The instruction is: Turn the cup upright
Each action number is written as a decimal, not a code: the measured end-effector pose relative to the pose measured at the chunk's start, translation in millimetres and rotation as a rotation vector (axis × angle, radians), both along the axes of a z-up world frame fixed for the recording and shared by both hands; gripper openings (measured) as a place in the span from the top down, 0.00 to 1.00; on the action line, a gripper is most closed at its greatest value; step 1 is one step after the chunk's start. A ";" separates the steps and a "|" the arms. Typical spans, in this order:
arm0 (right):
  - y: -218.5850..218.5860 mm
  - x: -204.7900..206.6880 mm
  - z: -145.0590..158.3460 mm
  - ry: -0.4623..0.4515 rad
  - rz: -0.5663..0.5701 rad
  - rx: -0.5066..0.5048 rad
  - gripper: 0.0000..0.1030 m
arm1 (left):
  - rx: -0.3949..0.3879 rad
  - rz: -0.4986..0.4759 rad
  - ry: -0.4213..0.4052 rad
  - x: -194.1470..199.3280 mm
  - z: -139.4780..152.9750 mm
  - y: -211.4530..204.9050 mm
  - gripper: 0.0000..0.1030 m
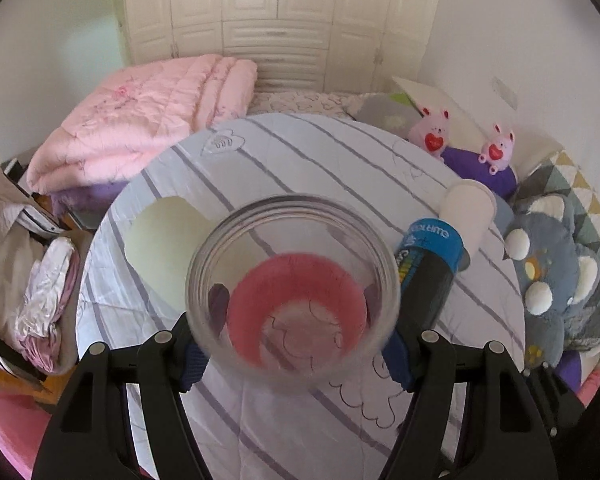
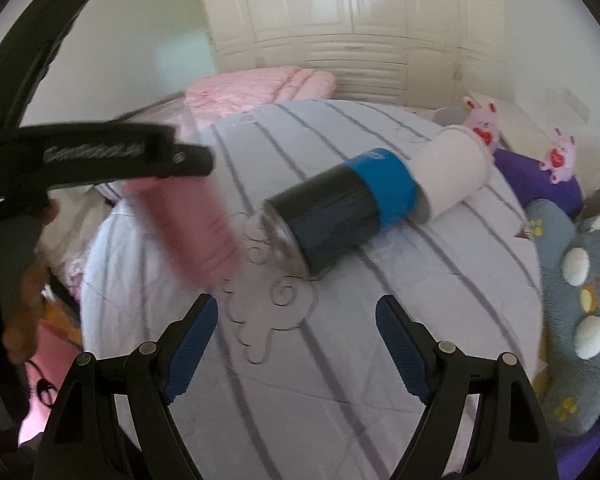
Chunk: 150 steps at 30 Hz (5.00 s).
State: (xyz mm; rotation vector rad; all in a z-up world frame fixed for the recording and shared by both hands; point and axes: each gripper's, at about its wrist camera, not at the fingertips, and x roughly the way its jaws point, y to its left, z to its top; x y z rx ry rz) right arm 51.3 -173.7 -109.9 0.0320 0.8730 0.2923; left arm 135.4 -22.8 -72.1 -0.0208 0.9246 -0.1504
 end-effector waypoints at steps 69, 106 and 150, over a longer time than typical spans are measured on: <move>31.8 -8.6 35.4 -0.148 -0.037 -0.065 0.20 | 0.016 -0.048 -0.177 -63.3 35.1 9.4 0.01; -21.9 -91.6 88.3 -0.483 -0.294 -0.120 0.19 | 0.014 0.045 -0.416 -157.8 54.4 17.1 0.00; -31.0 -94.2 89.6 -0.544 -0.262 -0.095 0.19 | 0.030 0.027 -0.491 -159.1 56.1 -7.4 0.00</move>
